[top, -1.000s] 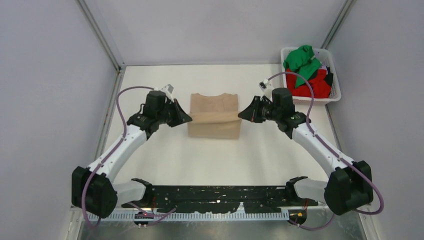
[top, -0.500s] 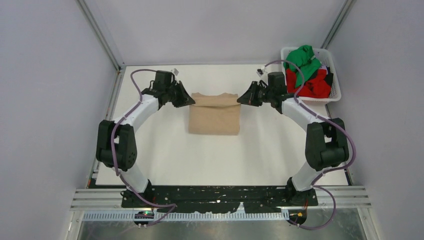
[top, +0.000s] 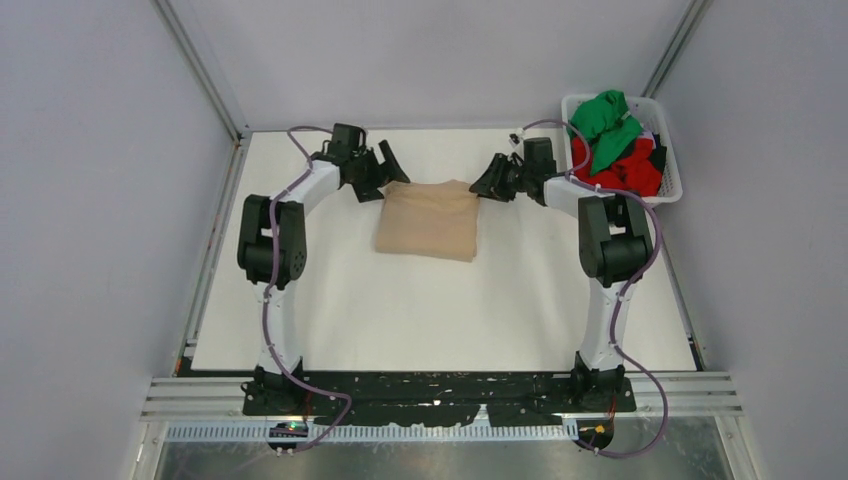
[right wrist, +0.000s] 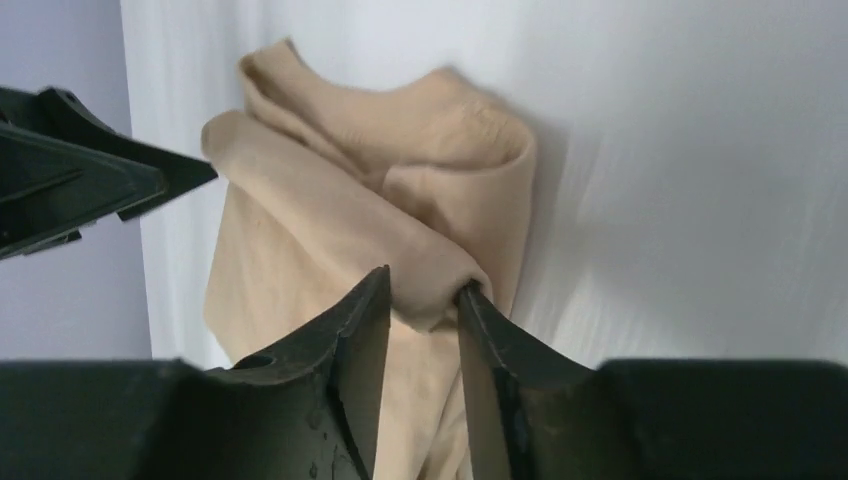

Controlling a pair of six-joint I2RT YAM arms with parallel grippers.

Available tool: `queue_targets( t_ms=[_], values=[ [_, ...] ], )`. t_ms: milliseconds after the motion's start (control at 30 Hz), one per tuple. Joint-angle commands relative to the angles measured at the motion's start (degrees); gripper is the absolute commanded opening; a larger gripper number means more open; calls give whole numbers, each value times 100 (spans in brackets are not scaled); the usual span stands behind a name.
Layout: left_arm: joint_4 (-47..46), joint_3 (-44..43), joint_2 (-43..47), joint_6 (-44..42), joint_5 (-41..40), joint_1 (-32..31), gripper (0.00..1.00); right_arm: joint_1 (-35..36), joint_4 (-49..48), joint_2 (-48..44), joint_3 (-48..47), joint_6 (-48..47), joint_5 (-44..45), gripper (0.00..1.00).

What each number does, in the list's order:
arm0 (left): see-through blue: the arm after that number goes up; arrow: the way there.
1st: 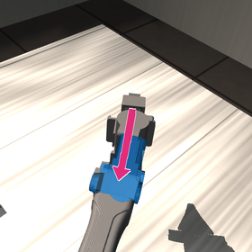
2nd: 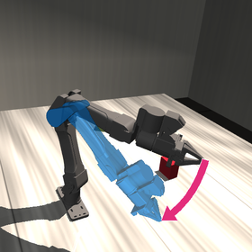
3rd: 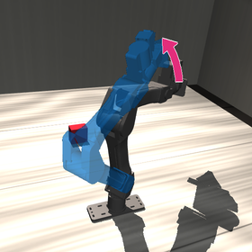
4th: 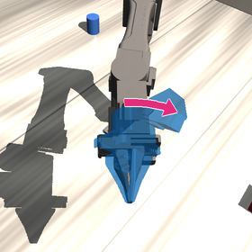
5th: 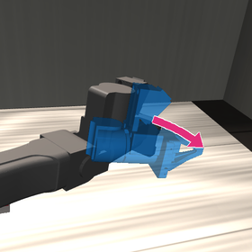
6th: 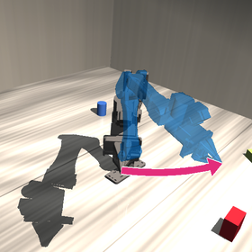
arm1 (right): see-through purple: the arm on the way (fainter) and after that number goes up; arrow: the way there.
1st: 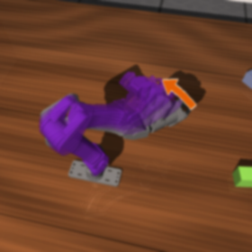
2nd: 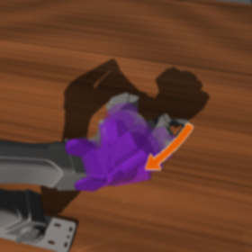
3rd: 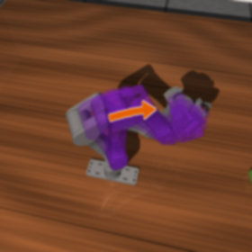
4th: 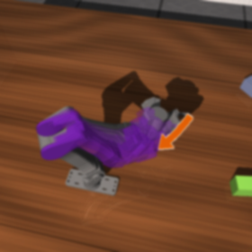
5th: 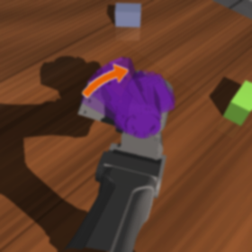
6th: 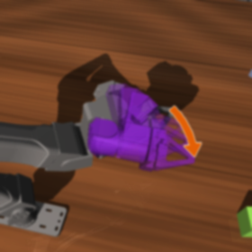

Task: Fold and stack the t-shirts
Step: Fold the long partially folded tshirt into a neat square

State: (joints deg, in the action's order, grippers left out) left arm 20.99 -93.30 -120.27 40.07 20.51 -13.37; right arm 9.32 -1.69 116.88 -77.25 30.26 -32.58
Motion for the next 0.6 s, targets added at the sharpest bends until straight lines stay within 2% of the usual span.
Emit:
queue_targets(
  t_ms=[0,33,67,133,233,367,567],
  values=[
    [131,-834,-321,174,99,53,99,-27,54,333,-790,106,517,62],
    [117,-917,-312,176,132,53,99,-27,193,359,-916,86,588,68],
    [93,-945,-260,176,143,52,99,-27,260,313,-946,50,637,80],
    [-23,-847,-61,169,169,41,100,-29,375,127,-922,-37,726,91],
    [-259,-454,344,120,287,-17,100,-15,458,-263,-537,-177,861,97],
    [-507,52,702,42,343,-183,100,131,337,-863,108,-323,675,98],
    [-617,108,396,277,196,-227,100,526,-329,-1098,680,-11,147,99]
  ],
)
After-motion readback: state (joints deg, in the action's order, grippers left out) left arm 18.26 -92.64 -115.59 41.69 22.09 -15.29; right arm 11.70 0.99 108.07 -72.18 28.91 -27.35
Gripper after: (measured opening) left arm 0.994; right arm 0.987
